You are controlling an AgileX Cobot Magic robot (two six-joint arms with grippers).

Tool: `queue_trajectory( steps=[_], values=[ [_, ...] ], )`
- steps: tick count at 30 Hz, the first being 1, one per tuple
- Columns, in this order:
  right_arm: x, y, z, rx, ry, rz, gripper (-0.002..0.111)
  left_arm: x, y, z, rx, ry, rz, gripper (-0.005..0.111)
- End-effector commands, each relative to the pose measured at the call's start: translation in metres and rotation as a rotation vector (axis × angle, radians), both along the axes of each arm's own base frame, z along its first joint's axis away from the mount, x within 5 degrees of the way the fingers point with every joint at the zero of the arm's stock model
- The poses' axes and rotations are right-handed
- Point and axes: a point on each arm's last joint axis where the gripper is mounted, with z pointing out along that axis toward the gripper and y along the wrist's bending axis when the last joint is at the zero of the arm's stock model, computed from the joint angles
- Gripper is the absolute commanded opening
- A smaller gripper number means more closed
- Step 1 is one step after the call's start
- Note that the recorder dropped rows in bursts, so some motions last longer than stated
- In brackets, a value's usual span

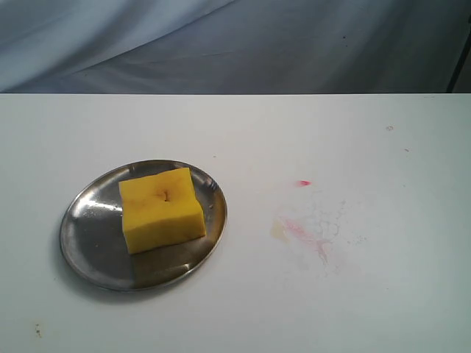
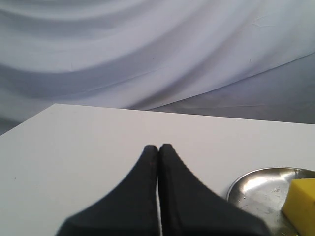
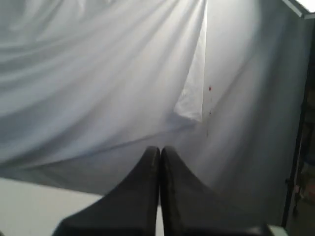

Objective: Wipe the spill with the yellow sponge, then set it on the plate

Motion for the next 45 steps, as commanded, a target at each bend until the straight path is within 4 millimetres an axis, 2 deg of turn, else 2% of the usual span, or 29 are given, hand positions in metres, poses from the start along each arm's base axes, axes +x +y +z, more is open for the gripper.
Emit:
queue_trajectory(
  steps=[1, 6, 9, 45],
  values=[
    [0.021, 0.002, -0.052, 0.004, 0.103, -0.007, 0.000, 0.000, 0.000, -0.001, -0.002, -0.003, -0.006, 0.000],
    [0.031, 0.003, -0.094, 0.033, 0.161, -0.007, 0.000, 0.000, 0.000, -0.001, -0.003, -0.004, -0.006, 0.000],
    [0.031, 0.003, -0.100, 0.013, 0.195, -0.008, 0.000, 0.000, 0.000, -0.001, -0.003, -0.004, -0.006, 0.000],
    [0.031, 0.003, -0.100, 0.006, 0.198, -0.010, 0.000, 0.000, 0.000, -0.001, -0.002, -0.003, -0.006, 0.000]
  ],
)
